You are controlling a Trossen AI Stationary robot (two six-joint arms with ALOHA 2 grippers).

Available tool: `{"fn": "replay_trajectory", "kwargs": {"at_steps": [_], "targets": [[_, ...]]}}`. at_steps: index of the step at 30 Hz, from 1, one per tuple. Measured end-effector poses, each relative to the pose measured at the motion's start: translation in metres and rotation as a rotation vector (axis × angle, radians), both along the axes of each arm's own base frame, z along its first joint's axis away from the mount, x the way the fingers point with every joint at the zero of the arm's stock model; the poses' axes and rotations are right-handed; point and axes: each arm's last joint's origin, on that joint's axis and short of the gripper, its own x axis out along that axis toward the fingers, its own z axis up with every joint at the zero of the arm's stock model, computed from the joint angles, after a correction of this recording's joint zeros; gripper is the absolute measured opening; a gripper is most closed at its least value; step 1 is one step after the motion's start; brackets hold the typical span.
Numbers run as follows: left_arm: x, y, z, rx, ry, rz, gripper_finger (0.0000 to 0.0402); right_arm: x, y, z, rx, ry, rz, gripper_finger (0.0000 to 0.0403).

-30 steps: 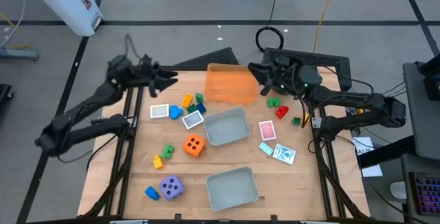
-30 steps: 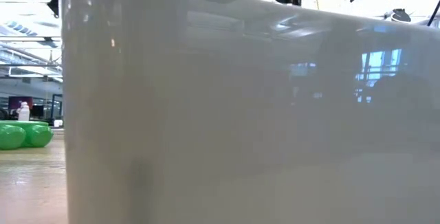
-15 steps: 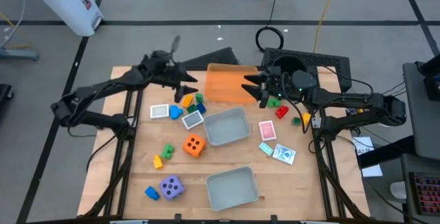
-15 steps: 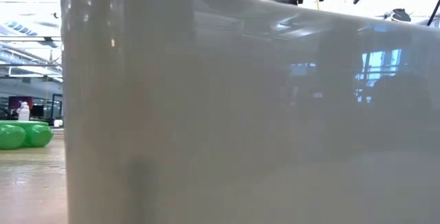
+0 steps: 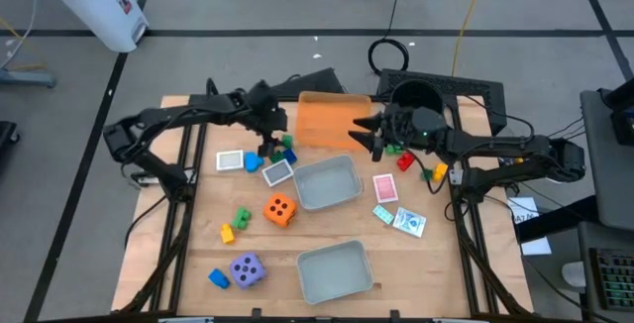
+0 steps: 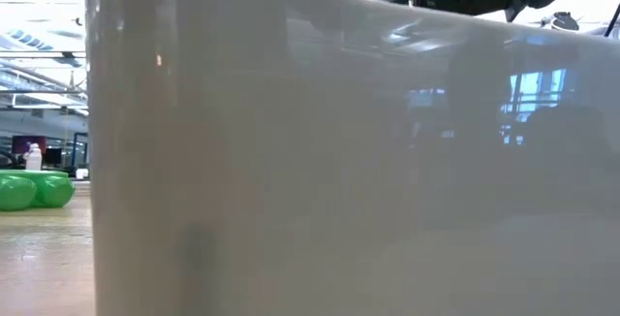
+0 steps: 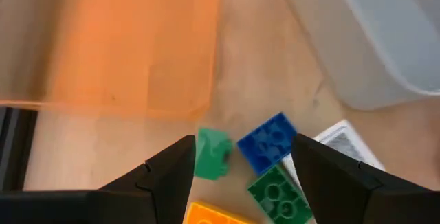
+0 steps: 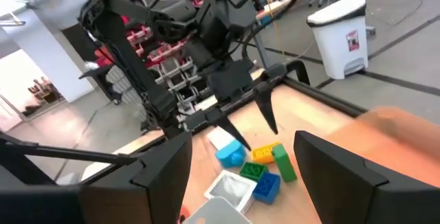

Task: Pick & Place Toys
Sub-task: Put the green game piece into the orange bin

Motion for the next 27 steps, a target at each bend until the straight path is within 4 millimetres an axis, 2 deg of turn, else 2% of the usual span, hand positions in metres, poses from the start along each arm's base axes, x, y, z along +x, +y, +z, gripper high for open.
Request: {"fn": "replay_trajectory", "kwargs": {"at_steps": [17,21,27], "targets": [[0.010,0.009,-0.034,-0.020,0.108,0.038,0.0244,0.000,0.000,-0.002,-0.005,0.007,0.001,0.0251],[0.010,0.011,-0.035,-0.002,0.115,0.052,0.0215,0.000,0.000,-0.004,-0.005,0.024,0.000,0.0251],[0.011,0.014,-0.033,0.014,0.103,0.109,0.0140,-0.001,0.000,-0.006,0.001,0.044,0.000,0.0251]]}}
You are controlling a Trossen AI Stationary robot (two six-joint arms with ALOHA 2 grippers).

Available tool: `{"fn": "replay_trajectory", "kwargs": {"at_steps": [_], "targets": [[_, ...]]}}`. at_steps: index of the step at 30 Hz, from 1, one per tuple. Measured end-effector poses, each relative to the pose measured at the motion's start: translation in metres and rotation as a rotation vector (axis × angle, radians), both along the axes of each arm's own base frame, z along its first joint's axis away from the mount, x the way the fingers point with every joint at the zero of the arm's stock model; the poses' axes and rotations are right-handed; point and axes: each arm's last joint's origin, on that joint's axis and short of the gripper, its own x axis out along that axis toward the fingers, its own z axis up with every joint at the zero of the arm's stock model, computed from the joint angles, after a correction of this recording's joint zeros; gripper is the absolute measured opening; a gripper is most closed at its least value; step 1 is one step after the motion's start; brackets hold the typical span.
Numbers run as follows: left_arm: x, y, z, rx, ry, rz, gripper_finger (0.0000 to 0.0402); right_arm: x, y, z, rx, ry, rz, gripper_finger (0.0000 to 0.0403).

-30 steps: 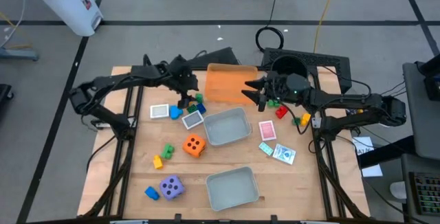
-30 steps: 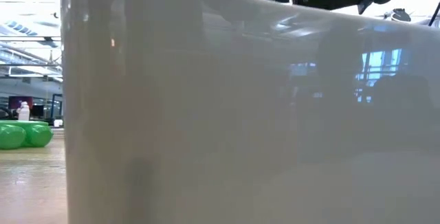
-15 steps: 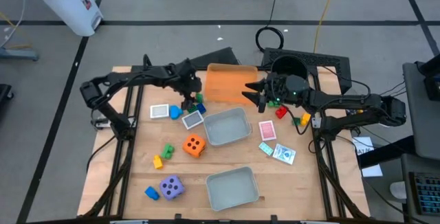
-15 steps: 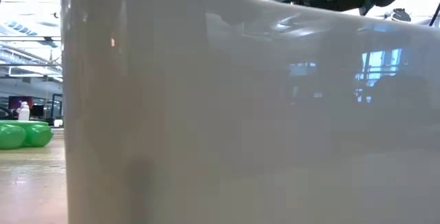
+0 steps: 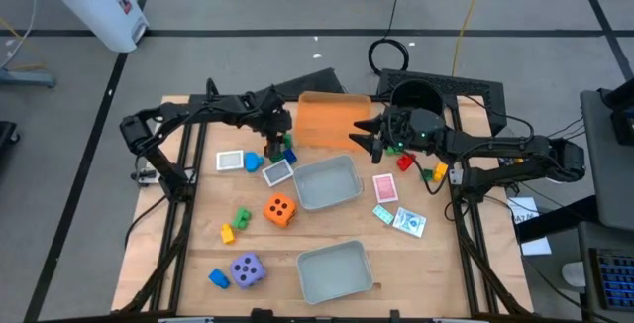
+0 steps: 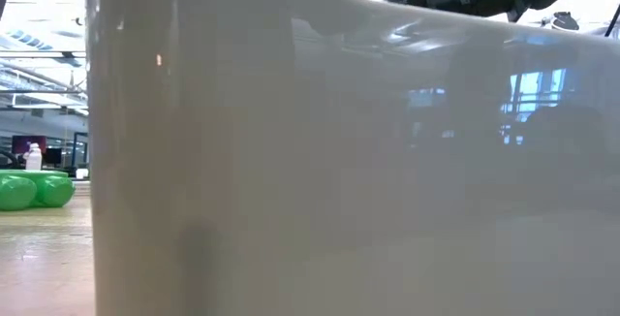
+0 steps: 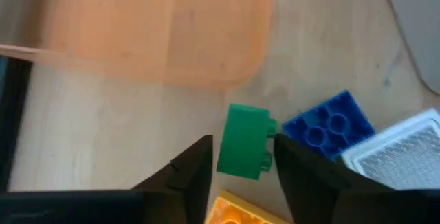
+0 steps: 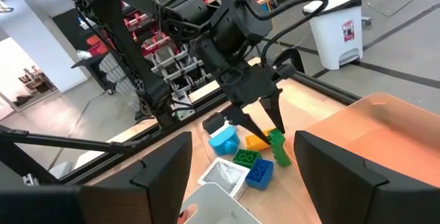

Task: Pick & Place Toys
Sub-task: Put the green game piece into the orange bin

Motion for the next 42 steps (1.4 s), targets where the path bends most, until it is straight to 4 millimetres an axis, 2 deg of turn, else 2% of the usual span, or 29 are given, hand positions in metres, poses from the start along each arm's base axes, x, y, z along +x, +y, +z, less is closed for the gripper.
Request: {"fn": "replay_trajectory", "kwargs": {"at_steps": [4,9,13,17,22,27,31,35,39,42], "targets": [[0.000,0.000,0.000,-0.006,-0.005,0.012,0.0094,0.000,0.000,0.000,0.000,-0.001,0.000,0.0251],[-0.001,-0.001,0.008,-0.058,0.048,0.036,0.0092,0.000,0.000,0.000,-0.001,-0.005,0.000,0.0251],[0.000,0.000,0.034,-0.102,0.128,0.020,0.0099,0.000,0.000,0.003,-0.009,-0.030,-0.001,0.0251],[0.001,0.004,0.072,-0.132,0.139,0.033,0.0103,0.000,-0.001,0.010,-0.058,-0.089,-0.006,0.0251],[-0.003,0.015,0.124,-0.164,-0.047,0.088,0.0094,0.002,-0.004,0.028,-0.102,-0.132,-0.104,0.0251],[-0.013,0.035,0.164,-0.278,-0.351,0.252,0.0104,0.006,-0.005,0.066,-0.251,-0.015,-0.124,0.0251],[-0.009,0.043,0.178,-0.377,-0.519,0.377,0.0105,0.016,-0.008,0.093,-0.353,0.128,-0.199,0.0251],[0.010,0.037,0.186,-0.439,-0.634,0.386,0.0094,0.035,-0.010,0.112,-0.428,0.163,-0.216,0.0251],[0.025,0.028,0.194,-0.494,-0.722,0.397,0.0094,0.057,-0.012,0.106,-0.496,0.246,-0.191,0.0251],[0.030,0.022,0.198,-0.496,-0.759,0.429,0.0100,0.066,-0.010,0.099,-0.529,0.288,-0.226,0.0251]]}}
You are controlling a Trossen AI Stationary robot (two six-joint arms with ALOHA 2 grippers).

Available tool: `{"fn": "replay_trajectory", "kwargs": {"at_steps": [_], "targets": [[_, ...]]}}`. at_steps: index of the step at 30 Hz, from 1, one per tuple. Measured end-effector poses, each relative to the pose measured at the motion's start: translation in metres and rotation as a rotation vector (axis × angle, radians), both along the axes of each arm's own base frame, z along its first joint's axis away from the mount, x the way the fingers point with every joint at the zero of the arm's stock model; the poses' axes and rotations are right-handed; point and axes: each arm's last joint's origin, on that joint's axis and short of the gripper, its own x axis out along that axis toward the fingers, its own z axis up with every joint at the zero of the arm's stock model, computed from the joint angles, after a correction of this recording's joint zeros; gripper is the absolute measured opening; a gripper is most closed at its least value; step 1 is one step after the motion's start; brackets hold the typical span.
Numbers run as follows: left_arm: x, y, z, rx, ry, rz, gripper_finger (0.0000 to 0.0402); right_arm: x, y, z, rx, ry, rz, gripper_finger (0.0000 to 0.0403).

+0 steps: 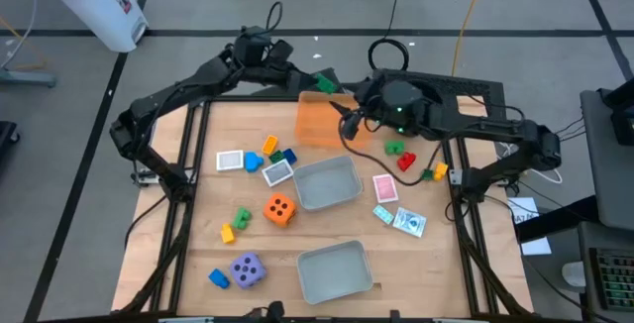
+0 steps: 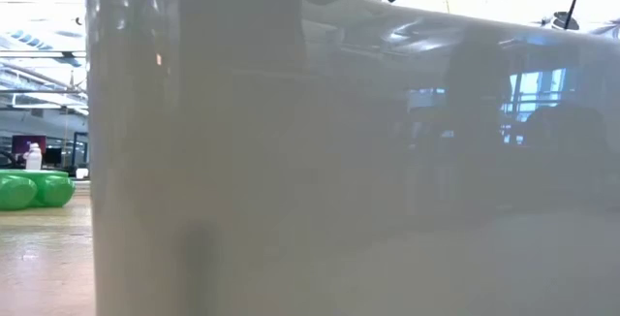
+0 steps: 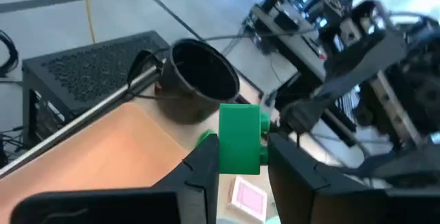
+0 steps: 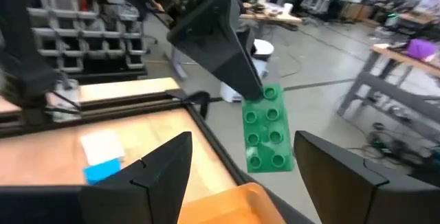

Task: Pick & Place Toys
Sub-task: Put the green game piece into the orange bin

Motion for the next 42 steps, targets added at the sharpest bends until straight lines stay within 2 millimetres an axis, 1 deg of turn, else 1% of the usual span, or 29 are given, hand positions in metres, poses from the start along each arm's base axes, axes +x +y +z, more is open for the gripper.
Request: {"fn": "replay_trajectory", "kwargs": {"at_steps": [3,6,9,12,16,19,24,29,34,38,42], "targets": [[0.002,-0.002,0.000,-0.031,-0.009,0.010,0.0106,0.005,0.003,-0.003,-0.011,0.010,-0.014,0.0251],[0.007,-0.006,0.000,-0.026,-0.013,0.013,0.0107,0.009,0.005,-0.007,-0.021,0.021,-0.048,0.0251],[0.012,-0.010,-0.002,-0.034,-0.005,0.032,0.0101,0.013,0.004,-0.012,-0.049,0.052,-0.104,0.0251],[0.019,-0.014,-0.002,-0.040,-0.033,0.023,0.0098,0.020,0.001,-0.016,-0.083,0.054,-0.172,0.0251],[0.023,-0.015,-0.005,-0.060,-0.033,0.024,0.0105,0.026,-0.001,-0.018,-0.113,0.045,-0.187,0.0251],[0.024,-0.016,-0.004,-0.058,-0.034,0.034,0.0107,0.027,-0.002,-0.019,-0.129,0.054,-0.213,0.0251],[0.024,-0.016,-0.003,-0.074,-0.052,0.041,0.0100,0.026,-0.003,-0.019,-0.137,0.061,-0.235,0.0251],[0.025,-0.016,0.000,-0.083,-0.084,0.039,0.0109,0.025,-0.005,-0.021,-0.154,0.101,-0.236,0.0248],[0.025,-0.016,0.002,-0.091,-0.107,0.017,0.0108,0.025,-0.006,-0.022,-0.148,0.103,-0.238,0.0227],[0.025,-0.016,0.002,-0.091,-0.103,0.015,0.0101,0.025,-0.006,-0.022,-0.148,0.103,-0.238,0.0201],[0.025,-0.016,0.002,-0.090,-0.102,0.015,0.0107,0.025,-0.006,-0.022,-0.148,0.104,-0.241,0.0172]]}}
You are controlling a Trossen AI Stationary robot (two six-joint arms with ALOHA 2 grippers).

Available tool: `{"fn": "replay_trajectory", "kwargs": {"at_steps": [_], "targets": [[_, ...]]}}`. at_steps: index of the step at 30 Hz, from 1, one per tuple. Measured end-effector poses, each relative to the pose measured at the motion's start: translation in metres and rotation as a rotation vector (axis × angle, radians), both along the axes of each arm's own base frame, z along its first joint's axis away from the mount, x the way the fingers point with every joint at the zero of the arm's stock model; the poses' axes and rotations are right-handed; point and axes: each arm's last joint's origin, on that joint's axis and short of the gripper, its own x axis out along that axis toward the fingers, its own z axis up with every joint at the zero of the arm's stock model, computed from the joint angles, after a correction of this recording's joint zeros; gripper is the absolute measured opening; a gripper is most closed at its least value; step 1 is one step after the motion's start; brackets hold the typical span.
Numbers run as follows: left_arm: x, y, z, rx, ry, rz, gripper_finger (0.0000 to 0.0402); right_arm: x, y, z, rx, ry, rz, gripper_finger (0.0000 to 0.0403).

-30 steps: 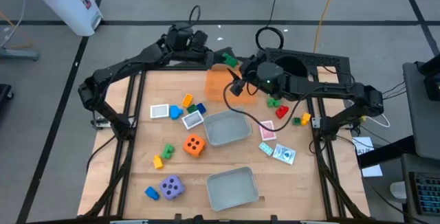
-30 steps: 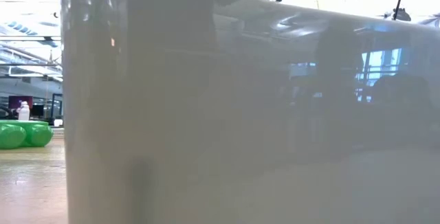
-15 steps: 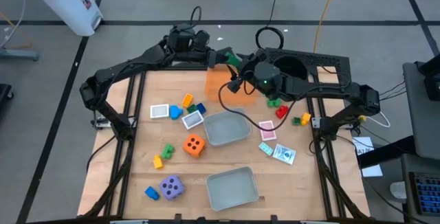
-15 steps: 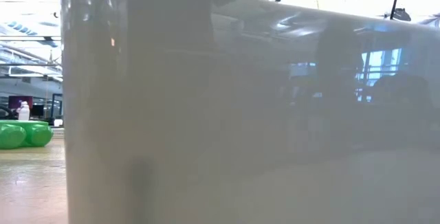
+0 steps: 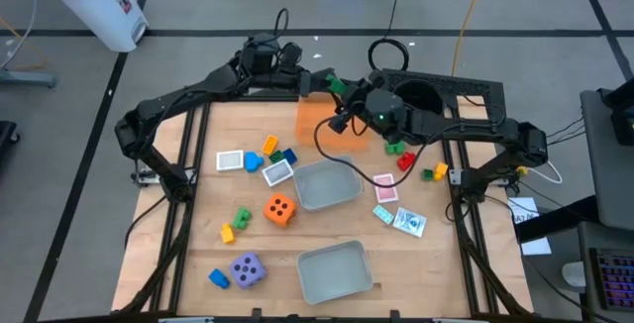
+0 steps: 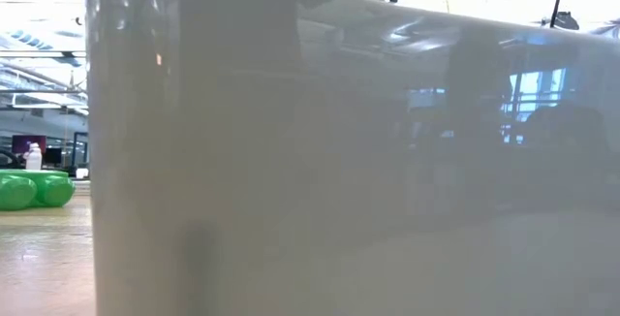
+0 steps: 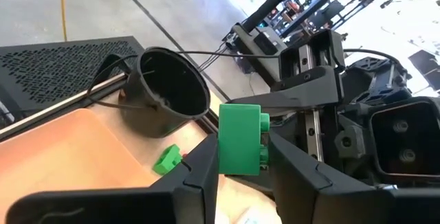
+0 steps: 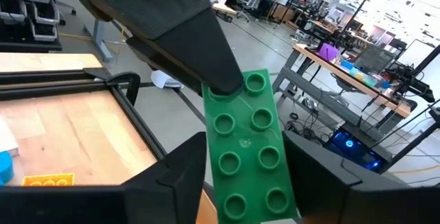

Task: Pick & Place Toys
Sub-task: Put the green game piece into the orange bin

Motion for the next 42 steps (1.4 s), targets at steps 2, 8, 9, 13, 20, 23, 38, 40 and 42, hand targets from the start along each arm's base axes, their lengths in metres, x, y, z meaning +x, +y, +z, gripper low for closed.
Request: {"fn": "replay_trajectory", "kwargs": {"at_steps": [2,8,9,13,20,23,38,40,42], "targets": [[0.000,0.000,0.000,0.001,0.000,0.000,0.0110,0.000,0.000,0.000,0.000,0.001,0.001,0.0158],[0.000,0.000,0.000,0.032,0.003,-0.007,0.0115,0.000,0.000,0.000,-0.021,0.024,0.006,0.0142],[0.000,0.000,0.000,0.044,0.004,-0.010,0.0119,0.000,0.000,0.000,-0.024,0.028,0.007,0.0143],[0.000,0.000,0.001,0.090,-0.006,-0.031,0.0139,0.000,0.000,0.000,-0.031,0.032,0.008,0.0149],[-0.003,0.005,0.008,0.125,-0.082,-0.120,0.0195,0.000,0.000,0.005,-0.042,-0.012,0.008,0.0140],[-0.007,0.012,0.011,0.139,-0.102,-0.108,0.0219,0.000,-0.001,0.005,-0.043,-0.016,0.008,0.0146],[-0.066,0.066,0.049,0.172,-0.383,-0.231,0.0226,-0.034,-0.022,0.040,0.032,-0.144,-0.013,0.0148],[-0.072,0.067,0.054,0.186,-0.397,-0.225,0.0226,-0.039,-0.034,0.052,0.075,-0.140,0.006,0.0144],[-0.076,0.067,0.057,0.207,-0.410,-0.235,0.0225,-0.043,-0.048,0.059,0.110,-0.116,0.023,0.0141]]}}
